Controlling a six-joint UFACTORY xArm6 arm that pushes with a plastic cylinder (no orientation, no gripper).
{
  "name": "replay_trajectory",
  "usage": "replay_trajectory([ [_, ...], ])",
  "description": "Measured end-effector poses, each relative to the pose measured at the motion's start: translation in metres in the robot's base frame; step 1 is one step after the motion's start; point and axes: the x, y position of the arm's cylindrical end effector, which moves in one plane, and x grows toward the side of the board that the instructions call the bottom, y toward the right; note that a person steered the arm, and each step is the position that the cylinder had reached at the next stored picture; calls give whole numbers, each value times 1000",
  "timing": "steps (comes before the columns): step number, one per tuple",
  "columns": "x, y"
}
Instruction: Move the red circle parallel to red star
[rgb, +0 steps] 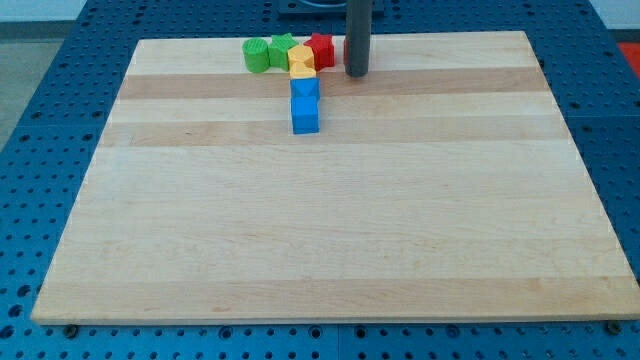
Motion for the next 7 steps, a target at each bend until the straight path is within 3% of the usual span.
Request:
replay_trajectory([
  [2,1,11],
  [4,-5,78],
  [7,-22,48],
])
